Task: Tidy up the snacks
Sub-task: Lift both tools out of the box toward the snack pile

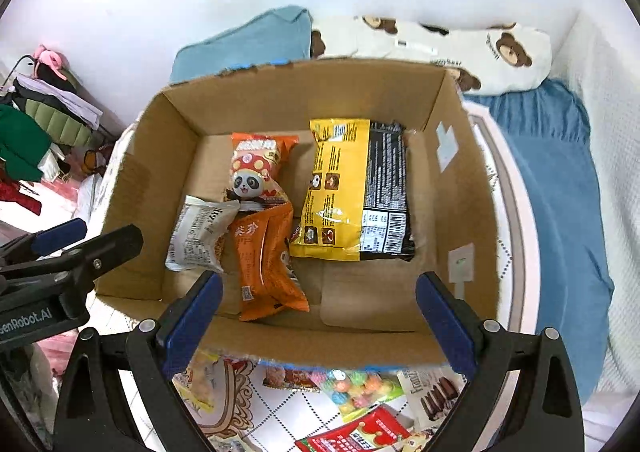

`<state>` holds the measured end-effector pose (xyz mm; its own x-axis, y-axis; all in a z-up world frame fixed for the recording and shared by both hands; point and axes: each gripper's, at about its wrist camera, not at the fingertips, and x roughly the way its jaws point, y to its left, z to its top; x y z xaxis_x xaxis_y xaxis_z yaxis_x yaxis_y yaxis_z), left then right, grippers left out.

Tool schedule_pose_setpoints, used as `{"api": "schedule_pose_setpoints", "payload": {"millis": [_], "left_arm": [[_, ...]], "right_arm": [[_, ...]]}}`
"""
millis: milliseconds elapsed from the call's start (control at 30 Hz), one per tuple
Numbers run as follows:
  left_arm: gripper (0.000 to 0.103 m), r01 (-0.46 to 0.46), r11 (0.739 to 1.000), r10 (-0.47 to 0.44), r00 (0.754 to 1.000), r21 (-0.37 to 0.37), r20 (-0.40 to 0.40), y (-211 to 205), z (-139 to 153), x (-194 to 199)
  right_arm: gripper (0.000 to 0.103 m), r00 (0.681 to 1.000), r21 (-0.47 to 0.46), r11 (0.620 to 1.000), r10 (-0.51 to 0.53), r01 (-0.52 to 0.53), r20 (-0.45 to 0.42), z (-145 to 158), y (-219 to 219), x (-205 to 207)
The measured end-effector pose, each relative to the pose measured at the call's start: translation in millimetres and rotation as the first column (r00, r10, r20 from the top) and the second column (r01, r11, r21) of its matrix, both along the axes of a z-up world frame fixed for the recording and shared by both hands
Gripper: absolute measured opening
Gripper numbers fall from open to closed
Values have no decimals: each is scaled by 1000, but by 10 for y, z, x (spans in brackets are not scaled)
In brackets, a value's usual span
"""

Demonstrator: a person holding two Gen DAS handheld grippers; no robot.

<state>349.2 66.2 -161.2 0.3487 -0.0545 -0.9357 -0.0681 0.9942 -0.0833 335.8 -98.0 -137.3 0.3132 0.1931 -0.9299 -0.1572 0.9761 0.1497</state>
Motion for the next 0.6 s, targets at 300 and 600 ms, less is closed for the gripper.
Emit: {"api": "schedule_pose_setpoints", "payload": {"millis": [300, 600], "left_arm": [[95, 11, 1000, -9, 994, -17, 110, -75, 337, -445], [95, -4, 1000, 8, 988, -26, 157, -56, 487, -863]], "right_arm": [[99, 991, 10, 1000, -5, 4, 133, 435, -94, -474], [99, 989, 102, 994, -43, 28, 144, 565, -256, -871]]}}
